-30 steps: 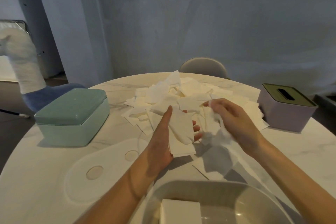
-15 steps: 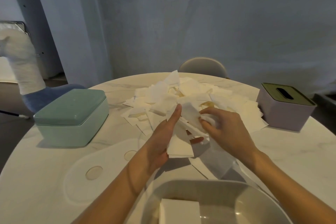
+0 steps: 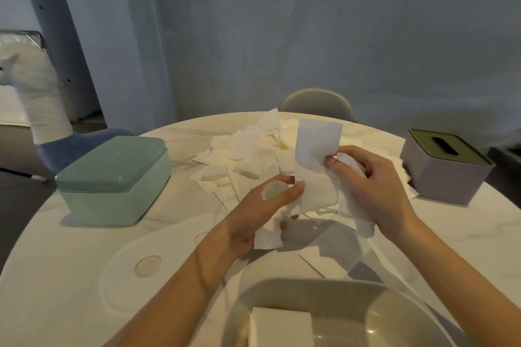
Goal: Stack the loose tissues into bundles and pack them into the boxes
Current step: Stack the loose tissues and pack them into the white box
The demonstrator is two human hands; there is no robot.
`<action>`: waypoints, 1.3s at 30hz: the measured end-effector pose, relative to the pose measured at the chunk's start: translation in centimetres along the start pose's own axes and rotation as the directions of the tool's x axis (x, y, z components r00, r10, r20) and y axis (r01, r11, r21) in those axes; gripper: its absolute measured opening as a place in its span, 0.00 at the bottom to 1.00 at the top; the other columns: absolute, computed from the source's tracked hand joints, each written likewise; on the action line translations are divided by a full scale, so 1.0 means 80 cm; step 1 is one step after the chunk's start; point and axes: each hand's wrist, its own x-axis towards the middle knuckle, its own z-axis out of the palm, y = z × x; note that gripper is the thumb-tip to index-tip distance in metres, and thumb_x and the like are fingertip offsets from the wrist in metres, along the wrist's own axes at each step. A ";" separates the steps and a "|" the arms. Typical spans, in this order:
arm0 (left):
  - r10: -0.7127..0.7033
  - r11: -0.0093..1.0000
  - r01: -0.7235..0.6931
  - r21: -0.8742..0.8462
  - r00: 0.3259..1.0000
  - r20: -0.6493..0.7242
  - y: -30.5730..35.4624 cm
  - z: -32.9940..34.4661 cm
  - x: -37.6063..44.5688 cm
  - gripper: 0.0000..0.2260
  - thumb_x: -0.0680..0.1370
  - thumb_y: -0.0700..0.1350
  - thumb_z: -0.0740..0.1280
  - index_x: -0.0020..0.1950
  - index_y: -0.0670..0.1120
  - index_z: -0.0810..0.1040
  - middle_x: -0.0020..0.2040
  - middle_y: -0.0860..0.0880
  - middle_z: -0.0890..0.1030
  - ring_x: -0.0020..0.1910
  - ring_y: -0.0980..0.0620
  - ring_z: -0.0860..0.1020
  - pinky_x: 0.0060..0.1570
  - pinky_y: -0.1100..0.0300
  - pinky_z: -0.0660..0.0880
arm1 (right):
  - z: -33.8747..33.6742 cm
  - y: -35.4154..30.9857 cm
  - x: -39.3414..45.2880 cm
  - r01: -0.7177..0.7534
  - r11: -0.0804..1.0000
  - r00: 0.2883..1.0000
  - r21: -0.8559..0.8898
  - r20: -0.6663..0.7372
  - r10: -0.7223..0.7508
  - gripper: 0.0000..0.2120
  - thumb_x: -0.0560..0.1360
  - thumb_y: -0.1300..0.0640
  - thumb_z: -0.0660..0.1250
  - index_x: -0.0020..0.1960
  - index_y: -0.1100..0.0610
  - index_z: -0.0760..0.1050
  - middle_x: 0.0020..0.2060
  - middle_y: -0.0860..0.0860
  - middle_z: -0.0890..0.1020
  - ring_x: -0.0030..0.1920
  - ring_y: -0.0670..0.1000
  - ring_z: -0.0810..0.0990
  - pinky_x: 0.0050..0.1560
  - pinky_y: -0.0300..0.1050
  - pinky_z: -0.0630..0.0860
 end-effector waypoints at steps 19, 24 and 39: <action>0.115 0.989 -0.128 -0.076 0.981 -0.156 0.011 -0.015 -0.003 0.16 0.71 0.56 0.76 0.54 0.50 0.86 0.51 0.40 0.85 0.48 0.43 0.83 0.46 0.48 0.80 | -0.020 -0.014 -0.001 0.353 0.934 0.895 -0.054 0.310 -0.320 0.09 0.79 0.57 0.67 0.54 0.49 0.85 0.55 0.40 0.85 0.61 0.47 0.81 0.61 0.39 0.77; 0.164 0.986 -0.160 0.040 0.975 -0.153 0.009 -0.016 0.000 0.19 0.63 0.59 0.75 0.50 0.52 0.87 0.50 0.44 0.86 0.49 0.39 0.85 0.47 0.42 0.82 | -0.008 -0.015 0.000 0.187 0.978 0.979 -0.097 0.103 -0.177 0.09 0.81 0.55 0.67 0.55 0.43 0.84 0.52 0.35 0.85 0.57 0.41 0.80 0.53 0.36 0.75; -0.184 0.872 0.219 -0.438 0.975 0.121 -0.005 -0.009 0.009 0.33 0.82 0.68 0.53 0.74 0.45 0.74 0.67 0.37 0.79 0.64 0.39 0.79 0.70 0.45 0.71 | -0.025 -0.041 -0.008 -0.191 0.973 0.789 0.130 0.610 0.073 0.14 0.67 0.43 0.72 0.48 0.49 0.87 0.47 0.45 0.85 0.49 0.46 0.82 0.49 0.37 0.77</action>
